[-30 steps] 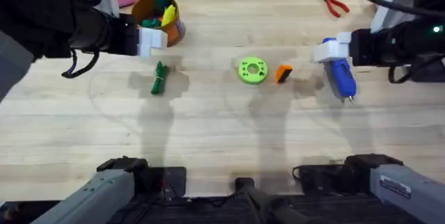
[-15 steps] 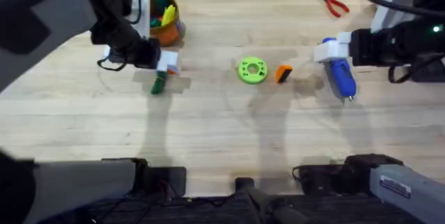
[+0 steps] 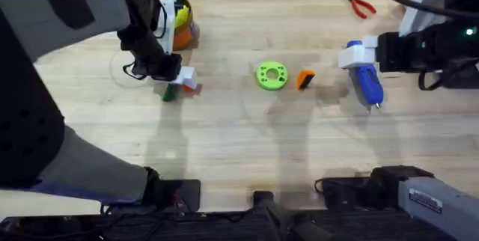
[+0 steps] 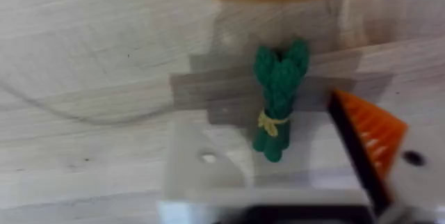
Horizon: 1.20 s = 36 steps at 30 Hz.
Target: Pick up the gripper from the table and insert it into the empty holder that is missing its gripper. Then pick up a screw, insert it into the mounting hole, and use the screwdriver to tighten it. Finally, clean up the table by picking up the vegetable and placing it into the bucket.
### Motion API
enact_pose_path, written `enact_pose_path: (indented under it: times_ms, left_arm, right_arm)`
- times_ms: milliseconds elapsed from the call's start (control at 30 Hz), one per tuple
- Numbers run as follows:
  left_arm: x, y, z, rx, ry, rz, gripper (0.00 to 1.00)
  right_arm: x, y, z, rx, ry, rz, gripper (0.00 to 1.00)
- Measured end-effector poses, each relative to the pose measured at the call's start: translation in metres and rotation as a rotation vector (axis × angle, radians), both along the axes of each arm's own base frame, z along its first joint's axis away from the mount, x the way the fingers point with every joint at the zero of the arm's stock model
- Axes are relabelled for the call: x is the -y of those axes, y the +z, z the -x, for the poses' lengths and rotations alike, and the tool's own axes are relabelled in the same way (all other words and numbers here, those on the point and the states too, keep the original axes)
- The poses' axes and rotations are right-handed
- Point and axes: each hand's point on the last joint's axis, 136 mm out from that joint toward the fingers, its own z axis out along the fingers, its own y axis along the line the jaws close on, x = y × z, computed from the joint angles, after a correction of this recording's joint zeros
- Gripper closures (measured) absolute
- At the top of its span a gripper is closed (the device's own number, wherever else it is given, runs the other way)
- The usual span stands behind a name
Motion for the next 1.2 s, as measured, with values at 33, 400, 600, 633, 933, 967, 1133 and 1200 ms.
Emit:
enact_pose_path:
  times_ms: [33, 400, 600, 633, 933, 967, 1133, 1200]
  left_arm:
    - [0.0, 0.0, 0.0, 0.0, -0.002, 0.001, 0.302]
    - [0.005, 0.001, -0.001, 0.005, -0.017, 0.019, 0.982]
    - [0.007, 0.001, -0.002, 0.005, -0.026, 0.016, 0.983]
    - [0.008, 0.001, -0.002, 0.006, -0.03, 0.015, 0.983]
    - [0.037, 0.073, -0.015, 0.245, -0.106, 0.031, 0.983]
    - [0.037, 0.084, -0.016, 0.282, -0.101, 0.034, 0.983]
    - [0.032, 0.136, -0.005, 0.44, -0.08, 0.027, 0.889]
    - [0.03, 0.152, -0.001, 0.496, -0.071, 0.023, 0.566]
  right_arm:
    - [0.0, 0.0, 0.0, 0.0, 0.0, 0.0, 0.008]
    - [0.0, 0.0, 0.0, 0.0, 0.0, 0.0, 0.008]
    - [0.0, 0.0, 0.0, 0.0, 0.0, 0.0, 0.009]
    - [0.0, 0.0, 0.0, 0.0, 0.0, 0.0, 0.008]
    - [0.0, 0.0, 0.0, 0.001, 0.0, 0.0, 0.008]
    - [0.0, 0.0, 0.0, 0.001, 0.0, 0.0, 0.008]
    - [0.0, -0.001, 0.004, -0.017, 0.0, 0.0, 0.008]
    - [0.0, -0.002, 0.006, -0.024, 0.0, 0.0, 0.008]
